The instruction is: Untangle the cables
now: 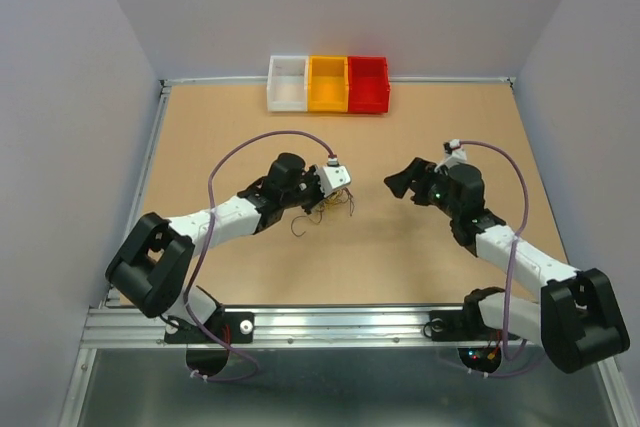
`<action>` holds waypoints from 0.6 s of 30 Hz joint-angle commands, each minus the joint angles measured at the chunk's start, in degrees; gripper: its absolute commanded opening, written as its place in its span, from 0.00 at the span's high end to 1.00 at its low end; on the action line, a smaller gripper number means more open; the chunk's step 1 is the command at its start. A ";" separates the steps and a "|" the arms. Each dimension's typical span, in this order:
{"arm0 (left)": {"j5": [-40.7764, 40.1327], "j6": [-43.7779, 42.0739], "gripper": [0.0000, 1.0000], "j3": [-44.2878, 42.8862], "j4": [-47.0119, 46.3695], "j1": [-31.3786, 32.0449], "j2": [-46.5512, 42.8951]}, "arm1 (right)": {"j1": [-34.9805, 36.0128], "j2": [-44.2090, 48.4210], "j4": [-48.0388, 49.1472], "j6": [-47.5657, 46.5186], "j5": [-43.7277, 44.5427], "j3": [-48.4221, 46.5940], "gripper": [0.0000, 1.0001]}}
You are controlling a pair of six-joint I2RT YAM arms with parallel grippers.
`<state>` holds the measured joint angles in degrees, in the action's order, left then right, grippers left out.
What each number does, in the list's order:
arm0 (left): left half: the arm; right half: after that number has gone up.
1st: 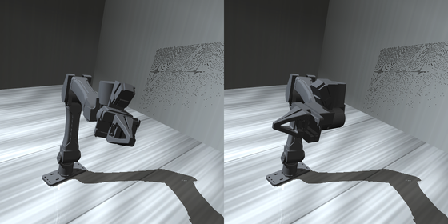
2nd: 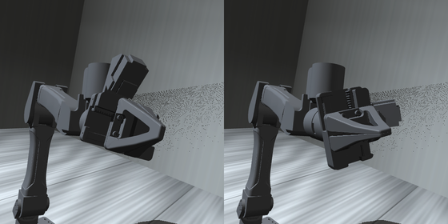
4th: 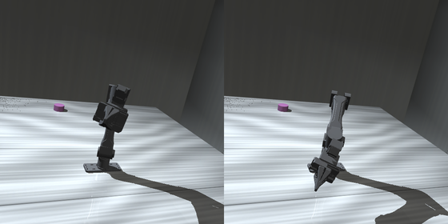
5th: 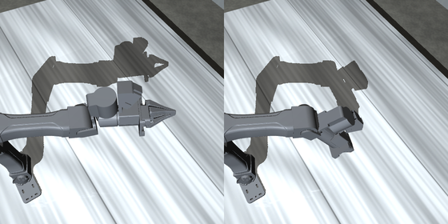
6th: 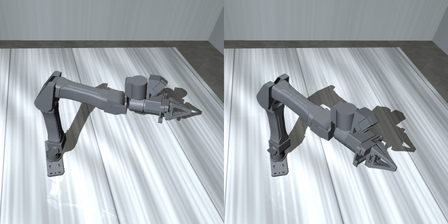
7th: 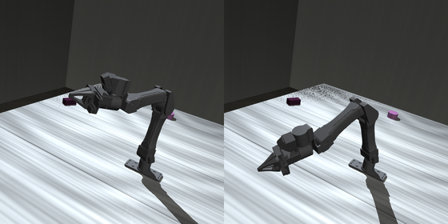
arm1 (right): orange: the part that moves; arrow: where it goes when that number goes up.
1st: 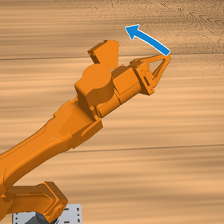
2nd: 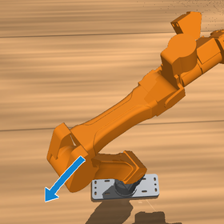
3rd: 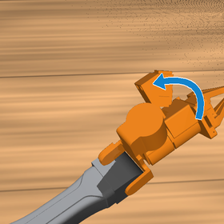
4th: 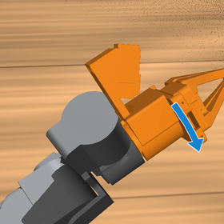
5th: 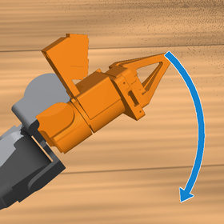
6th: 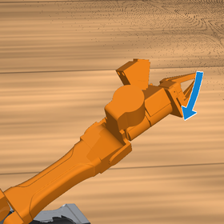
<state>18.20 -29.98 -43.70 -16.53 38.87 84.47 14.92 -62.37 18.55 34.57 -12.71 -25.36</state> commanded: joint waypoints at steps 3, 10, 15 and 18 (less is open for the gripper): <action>7.98 0.97 1.00 -0.24 0.62 -0.46 -6.94 | 9.58 -6.18 6.33 -7.05 -0.83 -6.97 0.03; 11.86 1.94 1.00 -0.24 2.03 -0.55 -9.85 | 15.66 -11.81 6.94 -12.33 1.81 -9.88 0.04; 8.37 1.94 0.37 -0.68 2.30 -0.47 -10.01 | 16.37 -13.57 7.38 -12.51 1.99 -10.41 0.03; 7.20 5.27 0.19 2.56 -3.66 -2.83 -15.35 | 16.63 -13.31 7.64 -12.51 1.47 -10.32 0.03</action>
<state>26.50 -27.53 -43.22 -14.02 38.09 76.31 30.85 -76.14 21.91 23.59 -11.73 -32.18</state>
